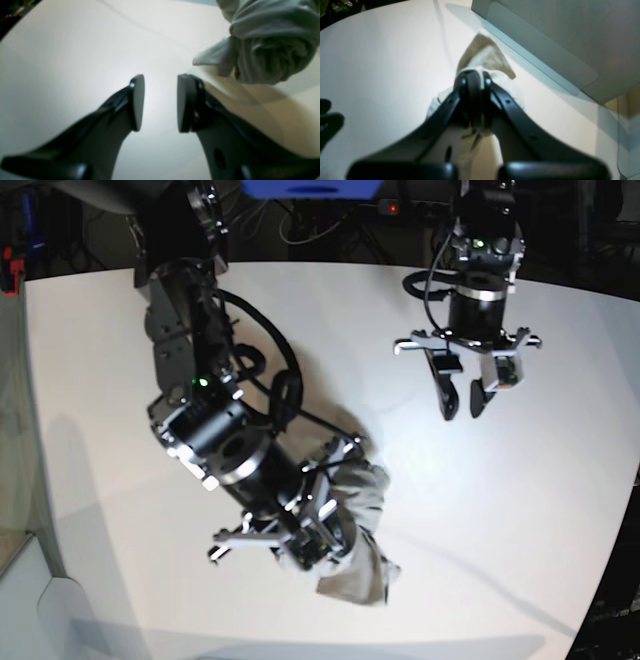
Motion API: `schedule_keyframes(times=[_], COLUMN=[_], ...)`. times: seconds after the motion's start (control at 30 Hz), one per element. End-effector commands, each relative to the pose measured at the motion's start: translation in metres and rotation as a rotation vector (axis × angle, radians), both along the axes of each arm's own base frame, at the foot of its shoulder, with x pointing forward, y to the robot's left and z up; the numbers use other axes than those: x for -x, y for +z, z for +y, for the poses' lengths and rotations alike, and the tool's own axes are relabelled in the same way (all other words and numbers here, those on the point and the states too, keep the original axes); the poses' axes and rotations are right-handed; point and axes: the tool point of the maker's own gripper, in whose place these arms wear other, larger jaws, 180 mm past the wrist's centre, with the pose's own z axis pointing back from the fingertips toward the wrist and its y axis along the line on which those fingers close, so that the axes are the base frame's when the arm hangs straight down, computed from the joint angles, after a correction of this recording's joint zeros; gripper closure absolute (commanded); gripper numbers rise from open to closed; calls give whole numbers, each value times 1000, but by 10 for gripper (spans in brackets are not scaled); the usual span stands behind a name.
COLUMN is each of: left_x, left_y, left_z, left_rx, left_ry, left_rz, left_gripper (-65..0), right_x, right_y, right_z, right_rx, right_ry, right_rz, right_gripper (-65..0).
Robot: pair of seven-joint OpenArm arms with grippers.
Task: Layout the t-shirt on the table in an organized manner, then fold the t-shirt properly
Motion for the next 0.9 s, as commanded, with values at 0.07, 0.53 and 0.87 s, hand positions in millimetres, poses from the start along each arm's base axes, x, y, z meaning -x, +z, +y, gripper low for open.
schedule_keyframes(times=[0.07, 0.53, 0.87], left_x=[-9, -2, 9], left_y=[-1, -17, -21], left_z=[-8, -60, -72], left_rx=[27, 78, 46], left_ry=[0, -129, -213], left_rz=[-19, 25, 41], left_gripper=[-217, -213, -216], right_x=[4, 16, 15], right_y=[23, 9, 10], right_z=[16, 33, 33], right_rx=[-40, -52, -52], right_ry=[52, 88, 89], right_rz=[-69, -24, -27], right_gripper=[0, 0, 0])
